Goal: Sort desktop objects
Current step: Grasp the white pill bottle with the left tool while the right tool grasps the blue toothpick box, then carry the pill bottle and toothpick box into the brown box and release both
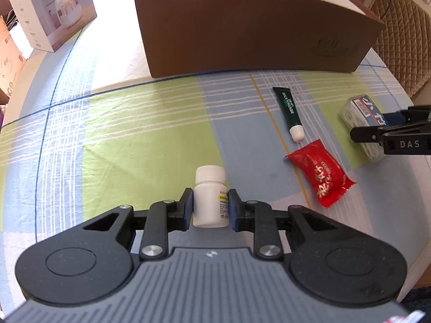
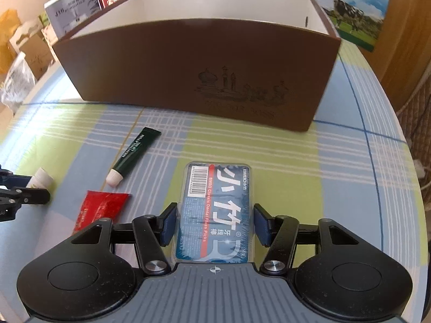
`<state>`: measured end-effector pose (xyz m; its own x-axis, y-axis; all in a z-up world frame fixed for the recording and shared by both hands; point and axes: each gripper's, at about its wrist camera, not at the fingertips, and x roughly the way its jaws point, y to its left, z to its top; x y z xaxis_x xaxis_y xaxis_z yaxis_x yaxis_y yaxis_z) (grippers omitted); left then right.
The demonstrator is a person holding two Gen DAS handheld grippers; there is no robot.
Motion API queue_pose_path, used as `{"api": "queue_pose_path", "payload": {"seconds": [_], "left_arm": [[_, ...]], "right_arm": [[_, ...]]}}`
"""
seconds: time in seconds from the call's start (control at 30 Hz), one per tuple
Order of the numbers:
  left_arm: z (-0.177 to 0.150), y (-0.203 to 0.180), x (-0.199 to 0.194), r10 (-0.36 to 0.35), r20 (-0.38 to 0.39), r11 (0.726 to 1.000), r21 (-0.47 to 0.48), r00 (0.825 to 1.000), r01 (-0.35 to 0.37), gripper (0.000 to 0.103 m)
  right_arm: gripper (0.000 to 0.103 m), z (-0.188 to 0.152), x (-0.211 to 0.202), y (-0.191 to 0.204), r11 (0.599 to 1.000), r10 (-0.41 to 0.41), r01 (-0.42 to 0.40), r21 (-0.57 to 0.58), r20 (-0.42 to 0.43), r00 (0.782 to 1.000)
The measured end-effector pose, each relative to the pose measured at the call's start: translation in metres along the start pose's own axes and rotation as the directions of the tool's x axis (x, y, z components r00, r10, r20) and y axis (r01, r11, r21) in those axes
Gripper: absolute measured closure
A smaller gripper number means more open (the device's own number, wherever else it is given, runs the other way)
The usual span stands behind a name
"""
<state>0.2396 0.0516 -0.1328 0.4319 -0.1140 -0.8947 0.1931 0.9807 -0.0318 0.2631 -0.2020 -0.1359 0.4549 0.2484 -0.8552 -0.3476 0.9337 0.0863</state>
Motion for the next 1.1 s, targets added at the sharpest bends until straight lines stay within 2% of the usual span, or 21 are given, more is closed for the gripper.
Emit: {"api": "queue_pose_path", "payload": {"seconds": [0.23, 0.67, 1.1], "left_arm": [[0.007, -0.002, -0.02, -0.016, 0.051, 1.0, -0.008, 0.999, 0.017, 0.081], [0.039, -0.014, -0.048, -0.049, 0.143, 0.999, 0.027, 0.989, 0.046, 0.081], [0.11, -0.018, -0.07, -0.104, 0.259, 0.994, 0.069, 0.96, 0.089, 0.081]], "right_arm": [[0.048, -0.002, -0.019, -0.001, 0.999, 0.019, -0.02, 0.03, 0.02, 1.0], [0.048, 0.027, -0.039, 0.013, 0.995, 0.096, -0.097, 0.005, 0.085, 0.992], [0.048, 0.101, -0.056, 0.021, 0.985, 0.167, -0.155, -0.076, 0.199, 0.966]]}}
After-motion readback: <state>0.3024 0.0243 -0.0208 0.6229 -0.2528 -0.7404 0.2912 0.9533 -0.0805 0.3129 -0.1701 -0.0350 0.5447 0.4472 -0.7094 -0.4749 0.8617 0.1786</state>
